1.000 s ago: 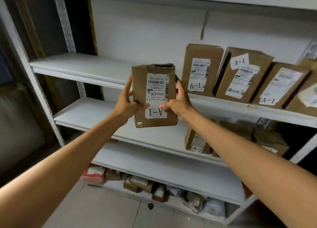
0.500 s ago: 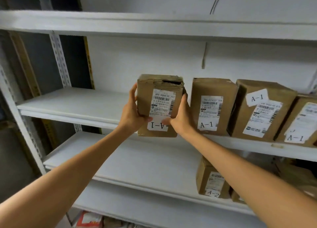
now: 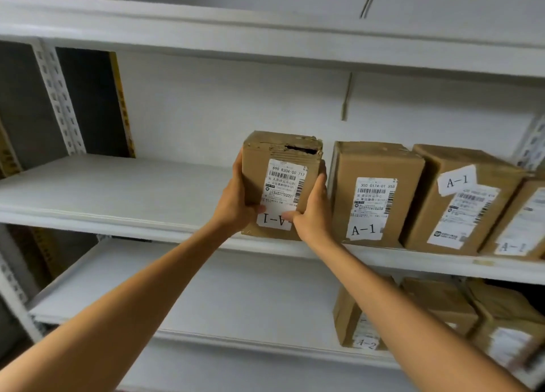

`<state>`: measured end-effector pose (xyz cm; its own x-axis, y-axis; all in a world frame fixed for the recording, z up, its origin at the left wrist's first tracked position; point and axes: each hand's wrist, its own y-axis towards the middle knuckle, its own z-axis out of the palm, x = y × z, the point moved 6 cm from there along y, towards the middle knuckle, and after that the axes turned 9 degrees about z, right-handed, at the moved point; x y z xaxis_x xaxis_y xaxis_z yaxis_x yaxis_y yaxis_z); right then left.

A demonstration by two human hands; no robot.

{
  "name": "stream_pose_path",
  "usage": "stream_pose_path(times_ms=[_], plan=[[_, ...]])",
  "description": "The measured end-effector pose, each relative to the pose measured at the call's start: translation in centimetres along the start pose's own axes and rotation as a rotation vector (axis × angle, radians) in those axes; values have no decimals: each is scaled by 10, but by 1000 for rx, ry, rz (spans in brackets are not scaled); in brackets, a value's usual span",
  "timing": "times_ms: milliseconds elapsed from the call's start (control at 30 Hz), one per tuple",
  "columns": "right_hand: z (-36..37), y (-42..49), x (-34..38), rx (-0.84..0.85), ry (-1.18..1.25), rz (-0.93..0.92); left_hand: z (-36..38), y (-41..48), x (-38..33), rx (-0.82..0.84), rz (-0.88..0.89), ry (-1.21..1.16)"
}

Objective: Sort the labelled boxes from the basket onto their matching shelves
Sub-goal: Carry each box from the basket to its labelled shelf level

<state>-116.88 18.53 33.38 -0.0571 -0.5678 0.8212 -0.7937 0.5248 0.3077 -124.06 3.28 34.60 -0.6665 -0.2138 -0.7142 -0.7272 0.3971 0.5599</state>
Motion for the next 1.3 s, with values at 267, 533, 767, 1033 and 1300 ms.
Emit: stream_pose_path(times_ms=[267,533,767,1033,1300], plan=[[-10,-17,4,-44,68,118,10,6,1,42,55,-83],[-38,-38,14,-41,2,193,15,5,-4,103,74,-74],[-35,-53,43,-31,-240,-32,-16,-29,6,32,-34,206],[37,-57,78,302,-464,-384,-78,-68,-7,188,-110,592],[102,-122,103,670,-463,-761,-141,-197,-30,-2,-494,859]])
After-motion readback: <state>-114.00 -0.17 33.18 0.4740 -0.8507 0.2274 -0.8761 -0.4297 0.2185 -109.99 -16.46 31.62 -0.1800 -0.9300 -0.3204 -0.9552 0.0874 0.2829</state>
